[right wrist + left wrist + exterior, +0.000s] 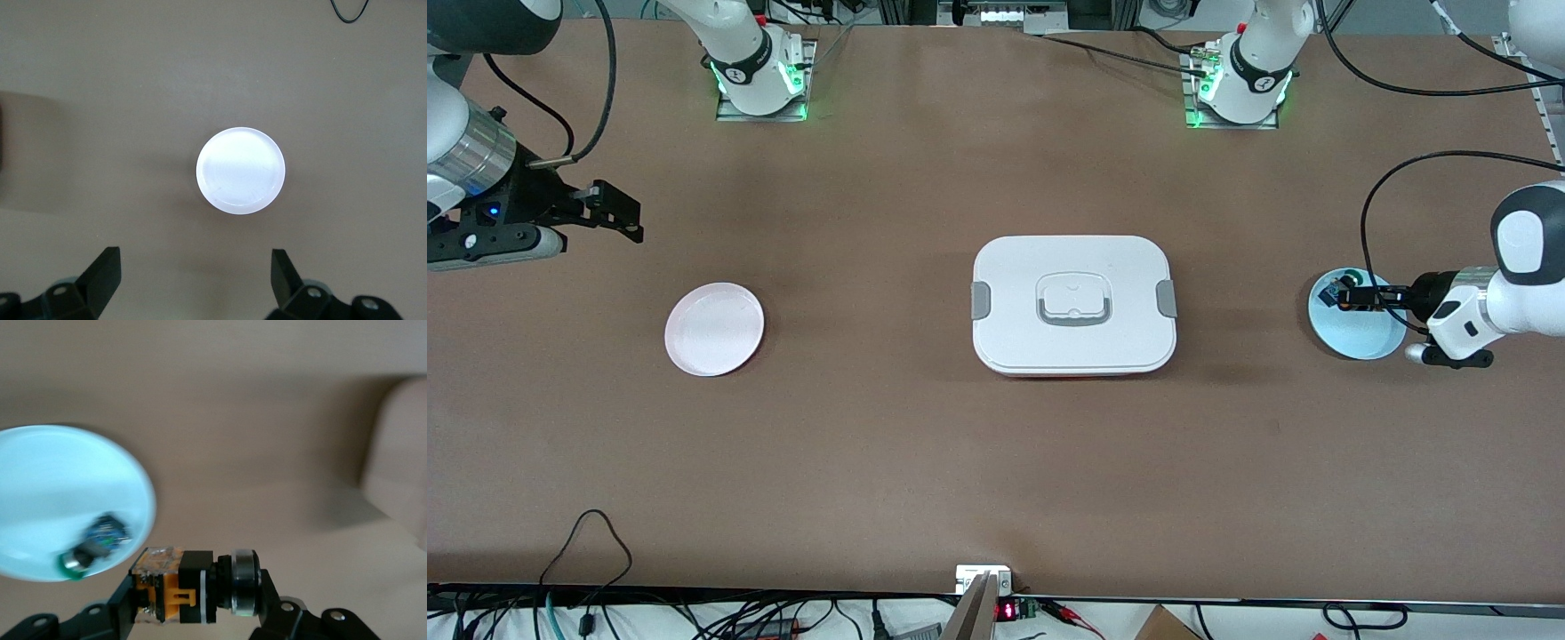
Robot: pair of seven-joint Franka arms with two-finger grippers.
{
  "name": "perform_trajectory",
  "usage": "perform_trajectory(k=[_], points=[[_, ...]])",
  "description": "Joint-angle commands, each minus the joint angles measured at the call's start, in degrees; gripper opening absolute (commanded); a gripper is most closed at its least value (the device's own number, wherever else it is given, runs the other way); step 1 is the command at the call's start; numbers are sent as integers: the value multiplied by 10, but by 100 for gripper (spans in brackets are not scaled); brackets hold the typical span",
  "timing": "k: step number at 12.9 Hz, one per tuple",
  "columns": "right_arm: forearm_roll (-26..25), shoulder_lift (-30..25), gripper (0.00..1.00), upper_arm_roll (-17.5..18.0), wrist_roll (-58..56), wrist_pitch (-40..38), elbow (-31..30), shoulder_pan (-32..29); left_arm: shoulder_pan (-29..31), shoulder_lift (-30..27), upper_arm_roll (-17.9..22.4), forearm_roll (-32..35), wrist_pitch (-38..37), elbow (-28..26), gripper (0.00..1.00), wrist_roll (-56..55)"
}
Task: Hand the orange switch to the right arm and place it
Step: 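Lift the orange switch off the blue plate with the left gripper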
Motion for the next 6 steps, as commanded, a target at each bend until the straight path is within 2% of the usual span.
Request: perform_trajectory(k=[1,2,4,6], points=[[-4,4,100,-1,6,-12,14,2,7,-5,-19,-75,-91,30,27,108],[-4,4,100,-1,5,-12,14,2,7,-7,-21,-118,-133,38,21,153],[-5,4,100,-2,0,-12,13,-2,10,-7,-22,-188,-137,38,22,206],[-1,3,100,-2,9,-5,16,0,10,-2,-21,-292,-133,37,23,303]])
